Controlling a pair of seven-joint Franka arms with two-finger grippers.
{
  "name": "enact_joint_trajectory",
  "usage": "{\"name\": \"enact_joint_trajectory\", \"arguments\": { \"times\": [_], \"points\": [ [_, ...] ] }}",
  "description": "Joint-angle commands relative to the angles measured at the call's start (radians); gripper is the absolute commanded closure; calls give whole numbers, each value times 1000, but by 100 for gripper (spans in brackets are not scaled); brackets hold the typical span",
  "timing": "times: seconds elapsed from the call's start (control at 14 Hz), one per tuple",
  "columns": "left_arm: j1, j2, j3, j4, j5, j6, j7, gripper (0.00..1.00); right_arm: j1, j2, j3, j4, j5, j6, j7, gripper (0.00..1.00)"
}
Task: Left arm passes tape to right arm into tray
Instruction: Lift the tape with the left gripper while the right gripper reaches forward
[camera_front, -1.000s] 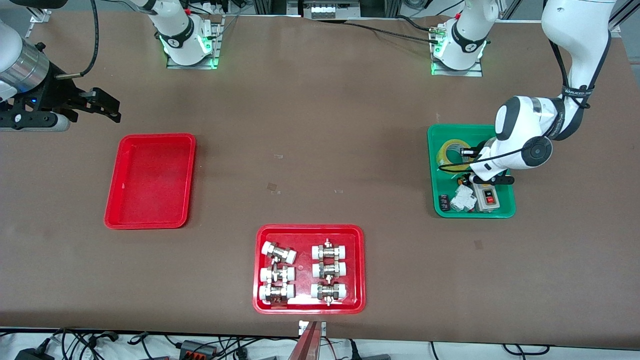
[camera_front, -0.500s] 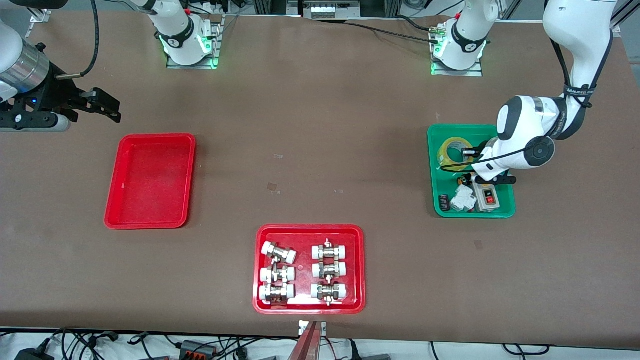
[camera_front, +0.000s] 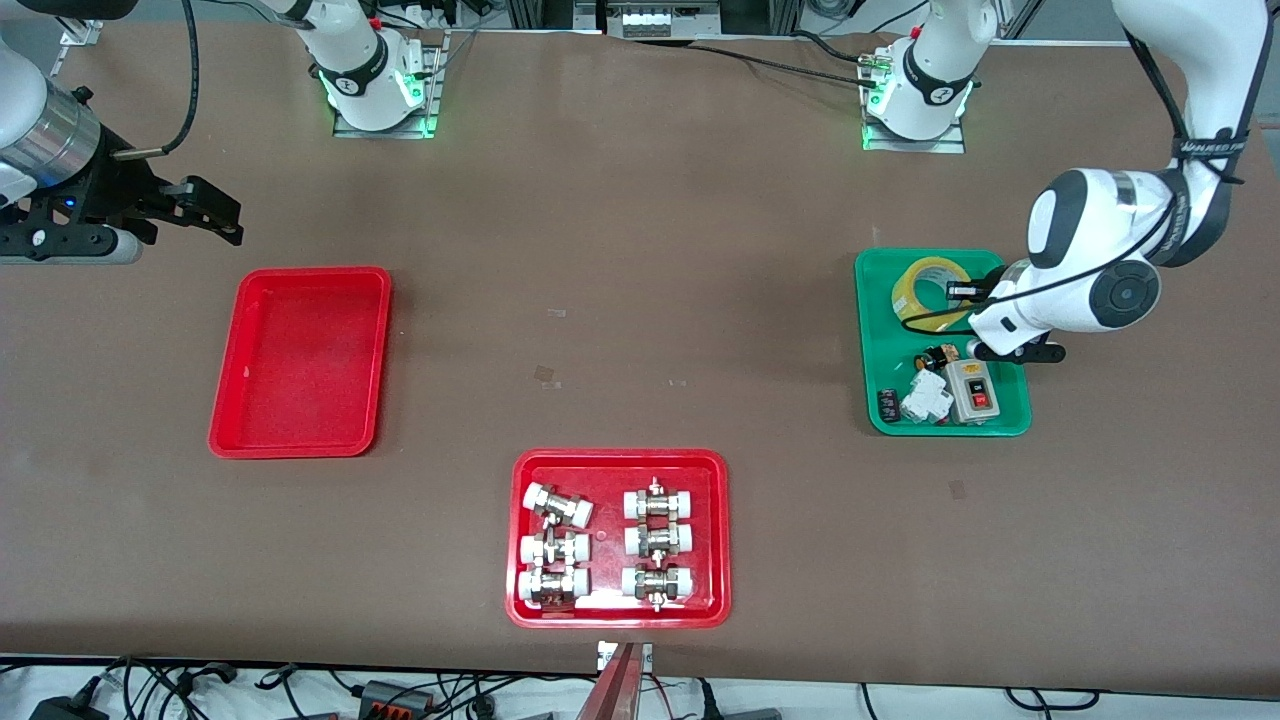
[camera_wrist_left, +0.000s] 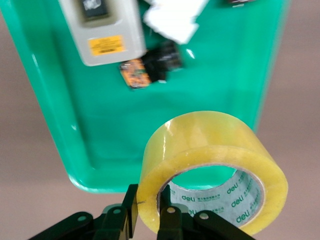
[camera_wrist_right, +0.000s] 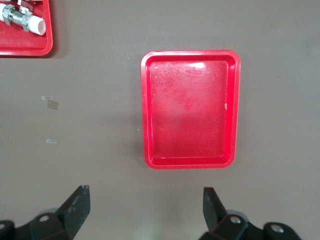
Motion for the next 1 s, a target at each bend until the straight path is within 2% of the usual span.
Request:
{"name": "enact_joint_trajectory", "arguments": {
  "times": [0.0,0.07,0.29,0.43,0.57,0.79,0.93],
  "points": [
    [1,-5,-41,119,-84,-125,19,100,-2,8,0,2,1,-10,2,0],
    [-13,-5,-47,144,-92,-136,18,100,-2,26,0,6,1,-10,-7,0],
    [-25,-4,-163,189,-122,-135,-19,100,-2,47,0,6,2,-10,-13,0],
    [-33,15,-209,227,-197,-126,-60,100,5,112,3,9,2,-21,-16,0],
    [-66,64,-228,317,-236,-125,-67,100,1,113,3,12,10,-35,-15,0],
    [-169,160,-227,447,-290,-124,-105,100,0,146,5,17,28,-40,-25,0],
    [-186,234,-228,503,-317,-100,-197,100,-2,155,5,22,91,-40,-38,0]
  ]
}}
